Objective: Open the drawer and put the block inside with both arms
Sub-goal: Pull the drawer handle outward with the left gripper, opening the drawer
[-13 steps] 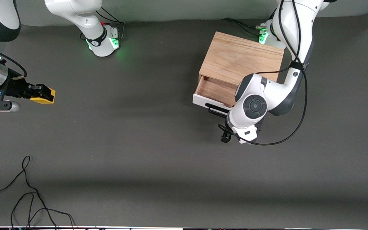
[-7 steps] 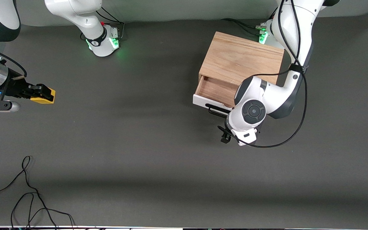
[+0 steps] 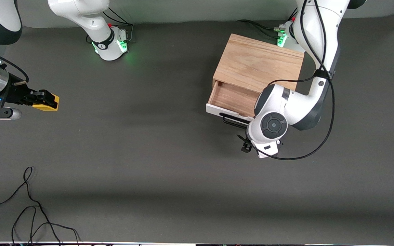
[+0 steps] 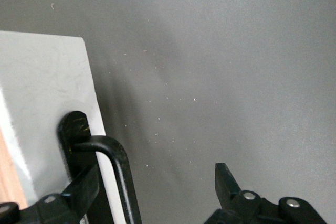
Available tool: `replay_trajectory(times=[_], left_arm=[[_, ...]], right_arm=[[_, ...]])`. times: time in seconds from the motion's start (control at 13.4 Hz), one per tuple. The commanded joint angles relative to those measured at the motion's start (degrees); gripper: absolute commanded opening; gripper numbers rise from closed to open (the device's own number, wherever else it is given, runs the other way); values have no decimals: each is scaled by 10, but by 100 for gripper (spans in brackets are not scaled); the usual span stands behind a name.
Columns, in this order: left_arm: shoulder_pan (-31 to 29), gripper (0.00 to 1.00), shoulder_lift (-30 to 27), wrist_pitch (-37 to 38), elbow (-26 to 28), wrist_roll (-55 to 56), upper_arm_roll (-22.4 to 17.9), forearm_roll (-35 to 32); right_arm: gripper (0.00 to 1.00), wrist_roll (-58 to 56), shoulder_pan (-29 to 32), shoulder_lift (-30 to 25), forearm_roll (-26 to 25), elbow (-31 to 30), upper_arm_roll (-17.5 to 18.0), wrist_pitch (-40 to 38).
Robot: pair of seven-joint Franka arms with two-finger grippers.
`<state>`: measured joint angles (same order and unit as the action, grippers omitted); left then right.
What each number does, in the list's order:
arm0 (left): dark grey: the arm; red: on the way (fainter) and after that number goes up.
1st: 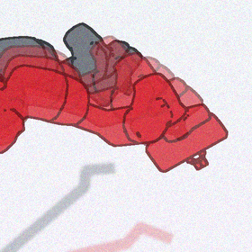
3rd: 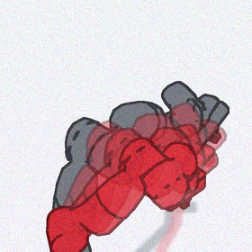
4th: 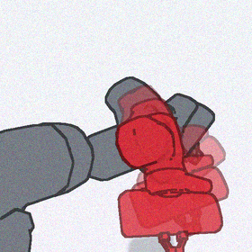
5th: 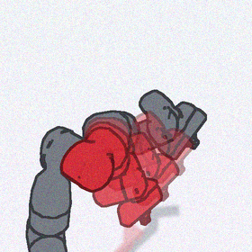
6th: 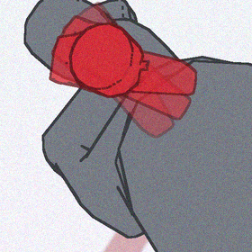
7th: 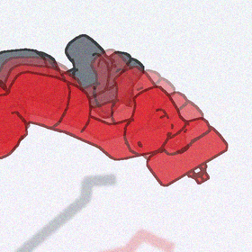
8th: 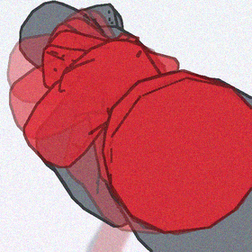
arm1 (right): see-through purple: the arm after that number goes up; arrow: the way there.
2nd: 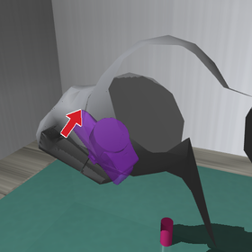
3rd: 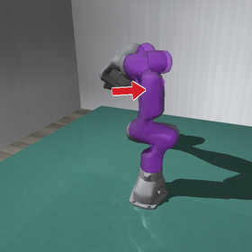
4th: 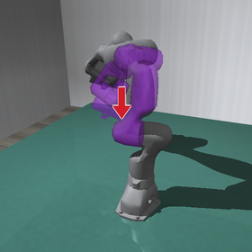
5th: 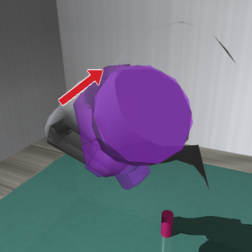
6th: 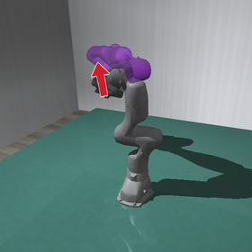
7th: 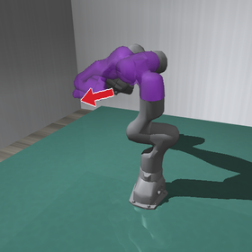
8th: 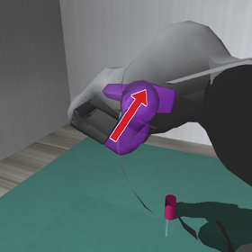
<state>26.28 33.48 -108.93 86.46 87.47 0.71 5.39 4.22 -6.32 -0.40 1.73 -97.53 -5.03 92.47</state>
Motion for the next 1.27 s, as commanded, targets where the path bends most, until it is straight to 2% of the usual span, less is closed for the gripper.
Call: replay_trajectory(times=[0.0,0.37,0.75,1.2], left_arm=[[1,99,4,27,-12,-5,-1,-6],[-2,99,12,-15,-16,-12,-2,-6],[-6,99,35,-22,-54,-13,-2,-6],[-5,99,32,-71,-55,-34,-1,-19]], right_arm=[[16,13,-1,-12,-11,-11,0,10],[16,13,-1,-12,-11,-11,0,10],[16,13,-1,-13,-11,-11,0,10],[16,13,-1,-14,-11,-11,-1,9]])
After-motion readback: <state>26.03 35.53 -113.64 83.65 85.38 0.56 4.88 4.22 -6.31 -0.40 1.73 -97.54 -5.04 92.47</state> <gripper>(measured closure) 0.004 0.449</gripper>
